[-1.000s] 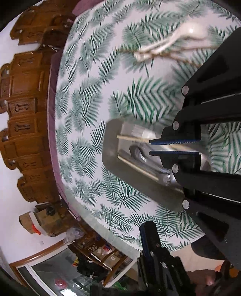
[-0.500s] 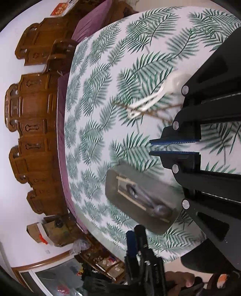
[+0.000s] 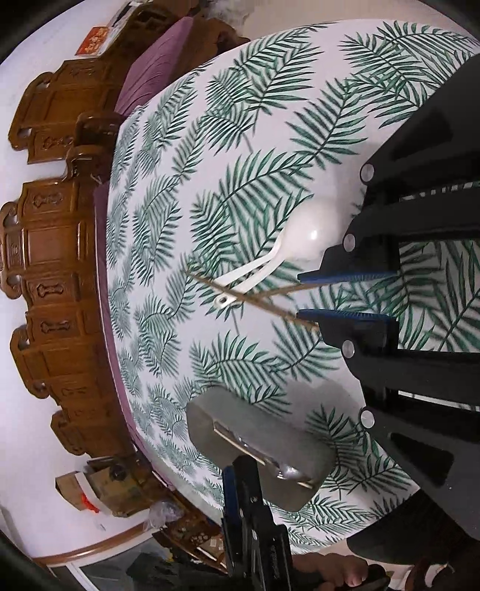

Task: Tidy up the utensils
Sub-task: 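Grasp a wooden chopstick with the left tool while the right tool grasps another chopstick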

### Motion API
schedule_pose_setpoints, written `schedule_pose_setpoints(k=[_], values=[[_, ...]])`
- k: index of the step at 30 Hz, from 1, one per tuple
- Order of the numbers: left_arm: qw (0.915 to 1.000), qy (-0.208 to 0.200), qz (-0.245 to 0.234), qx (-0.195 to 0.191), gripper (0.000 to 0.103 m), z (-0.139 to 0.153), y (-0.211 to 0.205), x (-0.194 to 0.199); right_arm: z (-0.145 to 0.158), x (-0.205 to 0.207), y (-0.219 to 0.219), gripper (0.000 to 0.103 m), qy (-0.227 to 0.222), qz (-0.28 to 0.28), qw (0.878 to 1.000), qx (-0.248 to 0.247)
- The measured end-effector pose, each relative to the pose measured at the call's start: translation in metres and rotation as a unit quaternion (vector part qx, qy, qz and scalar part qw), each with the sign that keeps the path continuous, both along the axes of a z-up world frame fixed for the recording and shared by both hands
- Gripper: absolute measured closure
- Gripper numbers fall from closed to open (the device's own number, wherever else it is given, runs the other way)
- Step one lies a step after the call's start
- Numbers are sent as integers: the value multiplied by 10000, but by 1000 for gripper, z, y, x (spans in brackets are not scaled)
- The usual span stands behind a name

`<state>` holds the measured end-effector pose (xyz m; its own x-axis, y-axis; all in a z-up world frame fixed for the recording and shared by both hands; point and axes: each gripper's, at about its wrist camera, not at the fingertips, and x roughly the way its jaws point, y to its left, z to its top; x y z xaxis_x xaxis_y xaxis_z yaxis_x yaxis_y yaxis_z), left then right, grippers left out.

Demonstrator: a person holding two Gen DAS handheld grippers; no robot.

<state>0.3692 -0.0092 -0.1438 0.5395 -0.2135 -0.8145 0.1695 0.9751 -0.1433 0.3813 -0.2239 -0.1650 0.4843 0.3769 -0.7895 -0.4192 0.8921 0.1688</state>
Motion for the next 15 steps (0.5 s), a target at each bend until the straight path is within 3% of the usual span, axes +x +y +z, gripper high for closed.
schedule_pose_setpoints(k=[7, 13, 15], values=[[9995, 111, -301, 48, 58, -20, -39, 25, -8, -1, -19, 87, 40, -76, 10000, 27], [9983, 274, -505, 93, 71, -37, -63, 48, -12, 0, -30, 87, 63, -162, 9998, 72], [9979, 366, -524, 105, 81, -44, -68, 56, -13, -1, -32, 87, 75, -181, 9998, 95]])
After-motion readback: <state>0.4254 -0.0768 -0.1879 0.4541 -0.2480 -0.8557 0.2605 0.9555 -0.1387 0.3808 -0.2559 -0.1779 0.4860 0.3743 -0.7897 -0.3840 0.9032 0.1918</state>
